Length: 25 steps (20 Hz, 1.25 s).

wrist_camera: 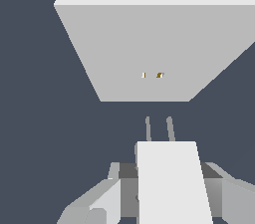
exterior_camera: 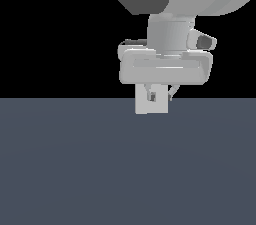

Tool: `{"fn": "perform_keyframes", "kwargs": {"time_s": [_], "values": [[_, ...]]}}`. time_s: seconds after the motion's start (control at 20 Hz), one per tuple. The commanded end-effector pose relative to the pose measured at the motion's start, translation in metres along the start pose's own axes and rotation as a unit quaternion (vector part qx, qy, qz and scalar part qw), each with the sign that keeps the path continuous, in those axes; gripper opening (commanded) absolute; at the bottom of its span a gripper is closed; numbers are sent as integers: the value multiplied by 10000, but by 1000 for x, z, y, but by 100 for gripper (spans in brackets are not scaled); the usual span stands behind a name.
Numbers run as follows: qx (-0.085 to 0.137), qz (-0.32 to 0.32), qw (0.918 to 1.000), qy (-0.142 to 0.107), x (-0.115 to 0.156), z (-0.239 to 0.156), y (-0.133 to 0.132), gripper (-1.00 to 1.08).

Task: Plug the charger into the wall socket.

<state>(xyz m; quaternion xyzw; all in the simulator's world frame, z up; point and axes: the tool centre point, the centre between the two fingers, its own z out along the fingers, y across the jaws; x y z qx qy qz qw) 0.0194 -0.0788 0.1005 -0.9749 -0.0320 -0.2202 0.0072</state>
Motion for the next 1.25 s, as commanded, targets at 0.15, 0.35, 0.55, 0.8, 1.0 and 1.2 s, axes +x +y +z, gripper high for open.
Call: {"fn": "perform_keyframes", "kwargs": {"time_s": [0.15, 0.35, 0.55, 0.8, 1.0, 1.2], "values": [[0, -1, 10000, 0, 2, 1, 0, -100], [2, 1, 10000, -1, 9, 4, 0, -100], [4, 2, 10000, -3, 21, 10, 0, -100], [5, 0, 10000, -5, 37, 18, 0, -100], [6, -2, 10000, -8, 43, 21, 0, -100], [4, -6, 10000, -7, 45, 22, 0, -100]]}}
